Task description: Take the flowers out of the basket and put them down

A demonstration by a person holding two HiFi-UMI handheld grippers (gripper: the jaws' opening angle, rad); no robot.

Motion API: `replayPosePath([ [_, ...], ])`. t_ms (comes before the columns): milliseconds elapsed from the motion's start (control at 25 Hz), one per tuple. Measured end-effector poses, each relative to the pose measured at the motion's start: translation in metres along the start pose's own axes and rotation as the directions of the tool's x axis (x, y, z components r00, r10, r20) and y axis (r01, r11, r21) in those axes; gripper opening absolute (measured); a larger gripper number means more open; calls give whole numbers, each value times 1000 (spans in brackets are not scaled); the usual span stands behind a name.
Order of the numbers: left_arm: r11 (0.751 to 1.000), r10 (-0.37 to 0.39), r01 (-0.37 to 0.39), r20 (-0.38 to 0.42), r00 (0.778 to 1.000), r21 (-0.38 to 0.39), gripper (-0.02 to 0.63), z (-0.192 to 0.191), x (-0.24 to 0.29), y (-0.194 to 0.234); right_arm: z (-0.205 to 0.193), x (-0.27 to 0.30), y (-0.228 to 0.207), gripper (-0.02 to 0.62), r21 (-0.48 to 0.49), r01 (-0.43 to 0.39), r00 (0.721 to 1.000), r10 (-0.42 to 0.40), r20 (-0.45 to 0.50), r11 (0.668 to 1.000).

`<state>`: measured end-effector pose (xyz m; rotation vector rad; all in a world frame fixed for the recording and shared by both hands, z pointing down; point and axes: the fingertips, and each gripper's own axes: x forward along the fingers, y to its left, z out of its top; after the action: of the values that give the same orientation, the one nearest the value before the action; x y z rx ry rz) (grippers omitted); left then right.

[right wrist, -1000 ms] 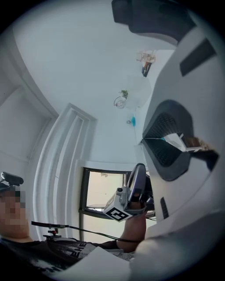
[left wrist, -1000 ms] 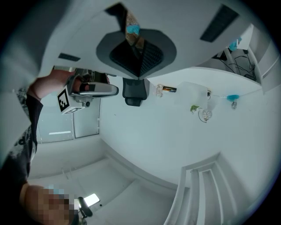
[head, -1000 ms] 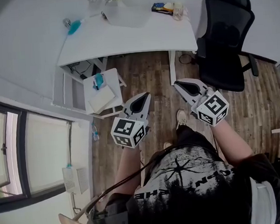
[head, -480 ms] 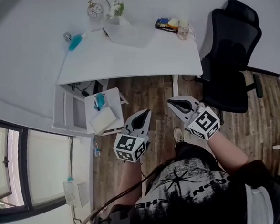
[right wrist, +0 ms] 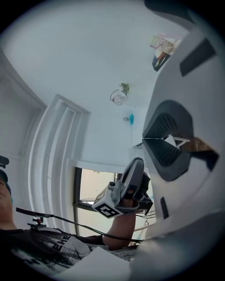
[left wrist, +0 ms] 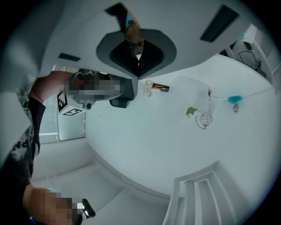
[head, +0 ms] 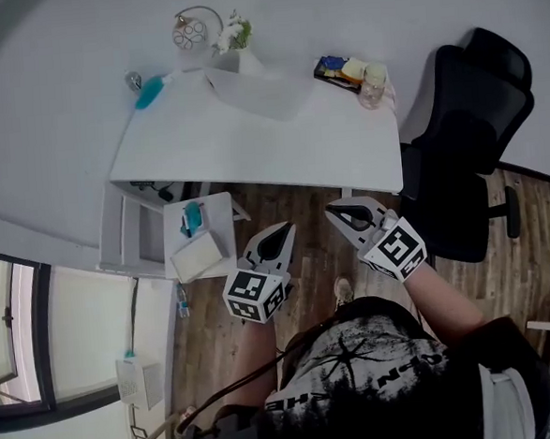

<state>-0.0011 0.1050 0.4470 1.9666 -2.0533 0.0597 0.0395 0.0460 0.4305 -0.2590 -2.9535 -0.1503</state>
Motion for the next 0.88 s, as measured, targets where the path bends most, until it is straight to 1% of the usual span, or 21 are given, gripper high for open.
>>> replayPosePath([
  [160,1000,25,-25,-12,1000,-2,11,3,30,14,1,12,-34,18,-9,-33,999,33,7,999],
  [400,997,74,-74,-3,997,8,11,14,61,35,-7,25,-75,18,-8,-62,998,62,13,998],
  [640,993,116,-116,1,993,24,11,31,79,59,-3,37,-112,18,-4,-57,998,57,26,998],
  [880,993,116,-116,2,993,27,11,38,96,78,-2,51,-133,18,-3,-49,998,49,31,999],
])
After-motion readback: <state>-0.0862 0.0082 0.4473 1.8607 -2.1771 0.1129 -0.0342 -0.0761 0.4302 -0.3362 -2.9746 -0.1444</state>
